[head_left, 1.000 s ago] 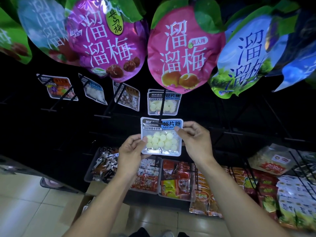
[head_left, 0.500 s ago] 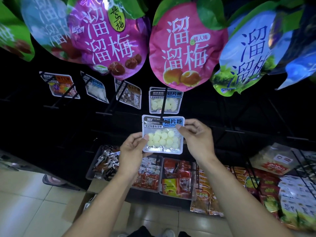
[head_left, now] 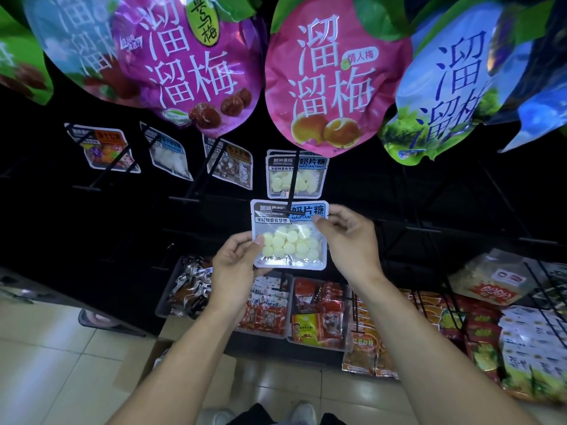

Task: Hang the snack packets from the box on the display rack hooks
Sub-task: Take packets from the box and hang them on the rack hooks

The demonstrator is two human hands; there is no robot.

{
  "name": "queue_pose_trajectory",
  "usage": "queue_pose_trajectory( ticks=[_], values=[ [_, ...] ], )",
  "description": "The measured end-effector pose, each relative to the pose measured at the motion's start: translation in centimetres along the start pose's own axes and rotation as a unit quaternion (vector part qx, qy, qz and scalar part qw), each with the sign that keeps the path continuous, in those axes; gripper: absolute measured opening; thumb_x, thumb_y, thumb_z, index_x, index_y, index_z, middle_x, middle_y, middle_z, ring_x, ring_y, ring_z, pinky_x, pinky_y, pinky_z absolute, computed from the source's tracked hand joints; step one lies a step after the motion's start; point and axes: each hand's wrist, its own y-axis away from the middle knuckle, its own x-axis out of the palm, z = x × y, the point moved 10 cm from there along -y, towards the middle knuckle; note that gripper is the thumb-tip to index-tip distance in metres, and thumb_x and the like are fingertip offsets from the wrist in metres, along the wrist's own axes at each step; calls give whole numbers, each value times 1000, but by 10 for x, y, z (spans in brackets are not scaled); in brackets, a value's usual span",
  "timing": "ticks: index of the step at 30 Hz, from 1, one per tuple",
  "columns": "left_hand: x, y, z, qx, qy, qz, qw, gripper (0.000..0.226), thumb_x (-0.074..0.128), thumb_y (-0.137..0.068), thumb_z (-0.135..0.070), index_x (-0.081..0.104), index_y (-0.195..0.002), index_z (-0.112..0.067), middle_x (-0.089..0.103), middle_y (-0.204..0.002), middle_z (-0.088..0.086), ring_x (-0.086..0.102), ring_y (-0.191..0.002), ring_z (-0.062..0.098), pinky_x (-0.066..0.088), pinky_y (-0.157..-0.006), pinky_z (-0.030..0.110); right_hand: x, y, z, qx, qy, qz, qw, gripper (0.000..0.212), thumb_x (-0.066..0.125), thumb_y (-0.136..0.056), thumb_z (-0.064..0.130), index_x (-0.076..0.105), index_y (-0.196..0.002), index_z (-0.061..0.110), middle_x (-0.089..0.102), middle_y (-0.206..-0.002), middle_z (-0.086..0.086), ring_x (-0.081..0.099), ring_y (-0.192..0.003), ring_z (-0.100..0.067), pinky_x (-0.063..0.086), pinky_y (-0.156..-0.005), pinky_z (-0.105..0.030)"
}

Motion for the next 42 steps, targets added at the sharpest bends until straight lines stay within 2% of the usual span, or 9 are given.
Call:
queue_pose_trajectory(
  ticks=[11, 16, 21, 24, 30, 33, 36, 38, 42],
  values=[
    [0, -6, 5, -10, 5, 8, 1000, 15, 66, -97, -17, 67, -111, -10, 79, -105, 9, 74, -105, 29, 64, -77, 38, -2, -3, 1, -13, 10, -27, 999, 8, 74, -93, 26, 73, -88, 20, 72, -84, -9, 67, -72, -20, 53, -67, -19],
    [3, -18, 4, -6, -14, 16, 1000, 16, 66, -98, -19, 68, -113, -13, 78, -109, 7, 73, -108, 24, 63, -75, 30, -2, -12, 2, -16, 19, -37, 999, 14, 72, -95, 24, 72, -89, 12, 67, -72, -7, 59, -57, -7, 46, -55, -11],
    [25, -55, -9, 6, -80, 42, 996, 18, 68, -99, -21, 70, -116, -17, 76, -104, -5, 71, -110, 17, 57, -100, 39, 1, -49, 4, -27, 53, -44, 997, 15, 71, -96, 30, 72, -85, 20, 70, -75, 5, 64, -63, -5, 51, -62, -14],
    [45, -79, -14, 27, -143, 76, 987, 36, 68, -98, -22, 63, -133, -26, 73, -120, -12, 67, -117, 9, 50, -107, 34, 2, -74, -6, -20, 82, -51, 995, 20, 72, -94, 40, 75, -85, 23, 74, -88, 4, 71, -84, -12, 58, -81, -37],
    [69, -105, -24, 67, -165, 96, 979, 80, 65, -99, -22, 18, -163, -27, 35, -165, -5, 33, -151, 11, 30, -125, 45, -1, -106, 0, -39, 119, -76, 989, 31, 73, -94, 35, 60, -67, 26, 59, -66, 12, 56, -62, -8, 46, -65, -33],
    [74, -107, -27, 70, -161, 102, 979, 77, 62, -101, -13, 20, -163, -25, 36, -162, -9, 34, -146, 5, 31, -122, 34, -8, -113, 4, -42, 151, -101, 982, 29, 81, -86, 37, 60, -76, 19, 66, -87, 3, 65, -80, -16, 54, -73, -38],
    [75, -106, -29, 73, -166, 103, 978, 74, 62, -100, -12, 25, -162, -28, 45, -151, -16, 43, -139, 5, 37, -111, 25, -6, -118, 6, -36, 143, -74, 986, 48, 86, -81, 38, 58, -114, 17, 65, -114, 1, 63, -102, -17, 50, -83, -30],
    [74, -104, -29, 76, -171, 101, 977, 76, 67, -95, -21, 29, -160, -33, 51, -152, -13, 49, -139, 8, 41, -115, 32, 1, -119, 7, -35, 144, -29, 989, 54, 81, -86, 37, 58, -130, 17, 60, -117, 8, 59, -108, -12, 45, -89, -26],
    [66, -100, -21, 65, -183, 110, 975, 85, 72, -80, -40, 35, -157, -36, 54, -149, -15, 50, -139, 8, 41, -119, 45, 4, -118, -7, -38, 120, -26, 992, 35, 77, -90, 32, 69, -119, 14, 72, -111, 7, 68, -102, -14, 54, -87, -31]
  ],
)
